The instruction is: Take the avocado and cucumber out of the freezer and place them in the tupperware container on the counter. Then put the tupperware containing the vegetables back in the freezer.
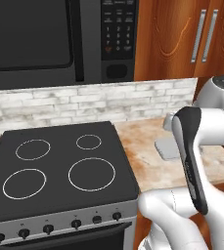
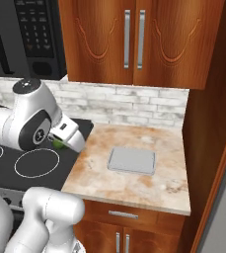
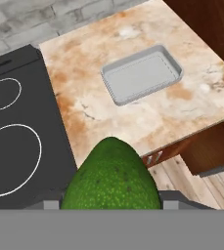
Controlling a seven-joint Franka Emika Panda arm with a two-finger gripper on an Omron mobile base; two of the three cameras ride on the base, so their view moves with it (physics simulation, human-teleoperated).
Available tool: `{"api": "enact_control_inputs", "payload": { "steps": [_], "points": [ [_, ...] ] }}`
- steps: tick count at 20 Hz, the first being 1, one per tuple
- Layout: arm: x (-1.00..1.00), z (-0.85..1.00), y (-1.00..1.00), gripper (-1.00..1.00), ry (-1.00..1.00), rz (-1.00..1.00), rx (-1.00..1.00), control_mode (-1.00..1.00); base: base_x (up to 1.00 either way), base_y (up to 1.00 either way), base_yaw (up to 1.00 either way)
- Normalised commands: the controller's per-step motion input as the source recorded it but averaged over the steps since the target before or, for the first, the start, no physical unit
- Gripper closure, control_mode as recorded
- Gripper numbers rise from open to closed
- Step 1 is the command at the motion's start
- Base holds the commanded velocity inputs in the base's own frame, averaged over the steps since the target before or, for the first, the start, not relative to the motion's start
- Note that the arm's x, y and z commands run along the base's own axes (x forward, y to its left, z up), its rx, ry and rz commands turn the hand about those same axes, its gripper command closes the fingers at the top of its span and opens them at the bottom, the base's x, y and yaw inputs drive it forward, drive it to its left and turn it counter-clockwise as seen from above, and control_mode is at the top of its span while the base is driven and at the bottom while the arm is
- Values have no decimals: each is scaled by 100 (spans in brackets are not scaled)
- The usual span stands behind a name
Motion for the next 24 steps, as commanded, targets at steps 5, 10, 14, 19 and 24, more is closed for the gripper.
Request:
{"api": "enact_control_inputs", "payload": {
  "steps": [5,10,14,19,24],
  "points": [
    [51,-61,-34,100,0,0,-3,-100,0,0,0],
    [72,-56,-55,100,1,0,-2,-100,0,0,0],
    [99,-55,-49,100,8,0,0,-100,0,0,0],
    [100,-57,-26,100,16,0,0,-100,0,0,0],
    [92,-55,-21,100,15,0,0,-100,0,0,0]
  ]
}}
